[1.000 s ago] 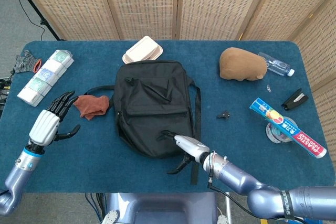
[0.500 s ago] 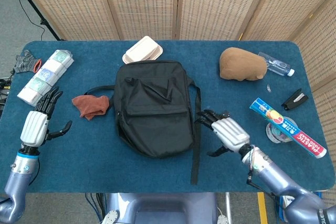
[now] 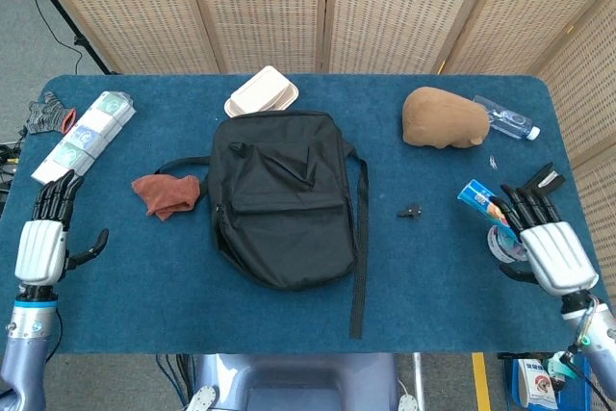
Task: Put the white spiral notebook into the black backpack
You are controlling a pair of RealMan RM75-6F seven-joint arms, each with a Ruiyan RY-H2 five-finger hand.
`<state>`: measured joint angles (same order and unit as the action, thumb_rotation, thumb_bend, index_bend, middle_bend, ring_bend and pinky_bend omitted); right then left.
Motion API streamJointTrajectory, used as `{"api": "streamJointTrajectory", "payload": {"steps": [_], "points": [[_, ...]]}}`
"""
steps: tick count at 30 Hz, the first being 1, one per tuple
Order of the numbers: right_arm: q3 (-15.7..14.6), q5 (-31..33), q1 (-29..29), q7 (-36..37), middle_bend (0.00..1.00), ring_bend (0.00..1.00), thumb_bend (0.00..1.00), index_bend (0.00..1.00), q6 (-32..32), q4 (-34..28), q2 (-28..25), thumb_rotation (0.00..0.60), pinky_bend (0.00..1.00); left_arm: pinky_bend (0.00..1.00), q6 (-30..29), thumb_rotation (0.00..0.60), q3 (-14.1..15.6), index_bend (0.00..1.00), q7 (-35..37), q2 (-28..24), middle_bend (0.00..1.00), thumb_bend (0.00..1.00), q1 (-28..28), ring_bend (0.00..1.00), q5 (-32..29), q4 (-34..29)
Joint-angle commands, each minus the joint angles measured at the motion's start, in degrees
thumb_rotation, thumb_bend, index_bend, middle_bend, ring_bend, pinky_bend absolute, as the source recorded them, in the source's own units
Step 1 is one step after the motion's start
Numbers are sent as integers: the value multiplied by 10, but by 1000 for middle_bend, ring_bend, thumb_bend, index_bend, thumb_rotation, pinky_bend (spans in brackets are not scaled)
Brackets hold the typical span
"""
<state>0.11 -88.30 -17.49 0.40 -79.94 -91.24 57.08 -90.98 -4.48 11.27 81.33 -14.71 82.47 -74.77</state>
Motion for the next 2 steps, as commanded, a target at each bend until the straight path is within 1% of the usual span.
{"api": "streamJointTrajectory", "payload": {"steps": [1, 2], "points": [[-4, 22, 49, -24, 0, 0, 0, 4, -56, 20, 40, 600, 0, 0, -15, 590, 1, 0, -40, -17, 0, 324, 30, 0, -20, -44], [-2, 25, 57, -28, 0, 0, 0, 2, -65, 23, 47, 600, 0, 0, -14, 600, 1, 0, -47, -22, 0, 325, 35, 0, -25, -55]]}}
